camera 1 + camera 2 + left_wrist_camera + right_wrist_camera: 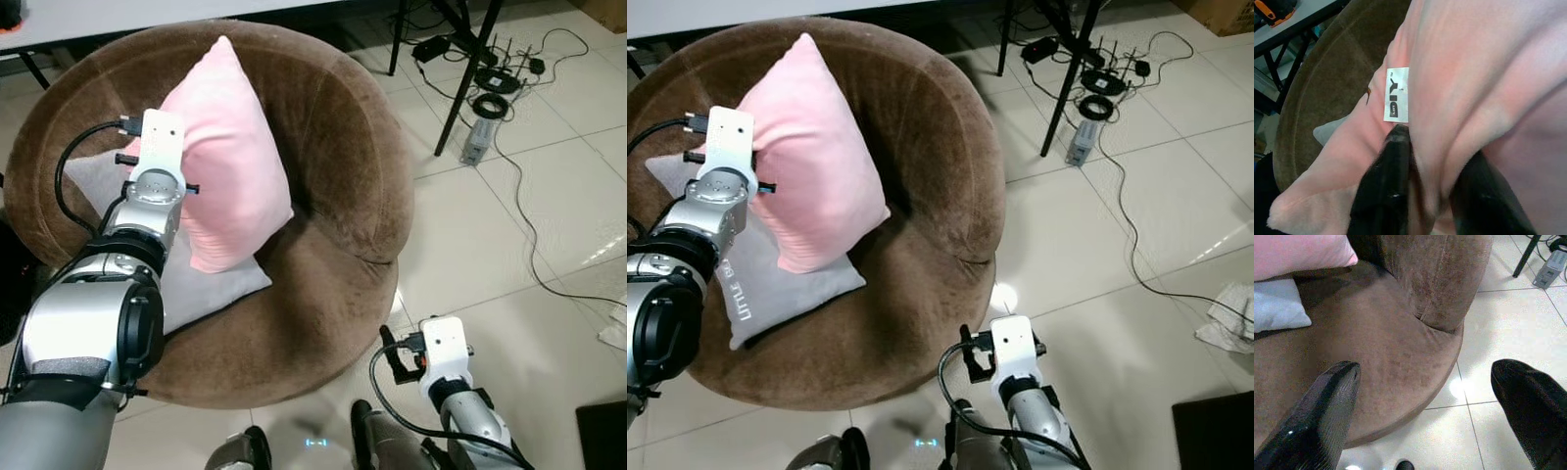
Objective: Move the pillow to the sofa from floor
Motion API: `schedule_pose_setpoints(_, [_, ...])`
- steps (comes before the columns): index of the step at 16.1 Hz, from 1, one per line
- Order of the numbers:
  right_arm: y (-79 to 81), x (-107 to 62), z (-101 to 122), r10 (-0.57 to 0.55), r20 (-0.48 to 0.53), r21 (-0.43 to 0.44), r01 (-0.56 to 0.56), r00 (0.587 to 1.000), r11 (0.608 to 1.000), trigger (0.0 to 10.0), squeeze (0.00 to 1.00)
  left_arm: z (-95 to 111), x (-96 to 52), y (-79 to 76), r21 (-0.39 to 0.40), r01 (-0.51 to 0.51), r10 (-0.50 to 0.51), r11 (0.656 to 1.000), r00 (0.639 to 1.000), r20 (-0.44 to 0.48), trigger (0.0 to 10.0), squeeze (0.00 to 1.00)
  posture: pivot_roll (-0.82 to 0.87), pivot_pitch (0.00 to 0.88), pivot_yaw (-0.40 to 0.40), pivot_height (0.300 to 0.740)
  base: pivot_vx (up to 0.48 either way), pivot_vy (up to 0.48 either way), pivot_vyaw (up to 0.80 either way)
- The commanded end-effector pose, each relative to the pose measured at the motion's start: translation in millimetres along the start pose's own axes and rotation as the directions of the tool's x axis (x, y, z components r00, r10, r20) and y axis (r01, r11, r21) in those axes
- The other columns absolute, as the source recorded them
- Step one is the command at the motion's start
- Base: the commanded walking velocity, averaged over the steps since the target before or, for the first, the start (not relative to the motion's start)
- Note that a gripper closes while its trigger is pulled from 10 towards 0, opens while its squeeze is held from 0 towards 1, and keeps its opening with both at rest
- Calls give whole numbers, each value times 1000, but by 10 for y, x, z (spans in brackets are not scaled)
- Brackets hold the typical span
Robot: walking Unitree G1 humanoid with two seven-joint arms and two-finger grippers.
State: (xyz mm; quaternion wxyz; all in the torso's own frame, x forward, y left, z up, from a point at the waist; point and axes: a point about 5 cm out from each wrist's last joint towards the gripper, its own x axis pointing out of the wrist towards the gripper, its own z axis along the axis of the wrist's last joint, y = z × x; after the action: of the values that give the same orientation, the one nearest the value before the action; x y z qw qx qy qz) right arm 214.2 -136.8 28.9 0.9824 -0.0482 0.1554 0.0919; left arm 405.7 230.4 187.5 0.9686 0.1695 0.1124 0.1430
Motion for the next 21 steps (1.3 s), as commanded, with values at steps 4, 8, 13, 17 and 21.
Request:
schedule_pose_setpoints(4, [20, -6, 18, 13, -5, 6, -13, 1000, 1000, 10000, 0, -9, 13, 124, -28, -45, 45, 999, 999, -29, 10000, 1000, -304, 224, 13, 740, 0, 0, 0])
schedule_pose_setpoints(8, [24, -2, 8, 3, -7, 12, -3, 1000, 1000, 10000, 0, 514, 22, 309, -54, -98, 104, 994, 987, 123, 10000, 1000, -304, 212, 23, 740, 0, 0, 0])
schedule_pose_setpoints(13, [36, 97, 52, 1, 9, 17, -1, 1000, 1000, 10000, 0, 939, -26, 287, 14, -64, 58, 998, 966, 251, 10000, 1000, -269, 189, 32, 740, 0, 0, 0])
schedule_pose_setpoints(17, [76, 236, 122, 21, 31, 16, -22, 999, 1000, 10000, 0, 1116, -60, 254, 48, -39, 22, 998, 953, 302, 10000, 0, -230, 143, 34, 740, 0, 0, 0])
schedule_pose_setpoints(21, [18, 457, 273, 21, 77, -7, -20, 997, 1000, 10000, 0, 1153, -72, 269, -13, 31, -24, 999, 937, 349, 10000, 0, -153, 78, 7, 740, 0, 0, 0])
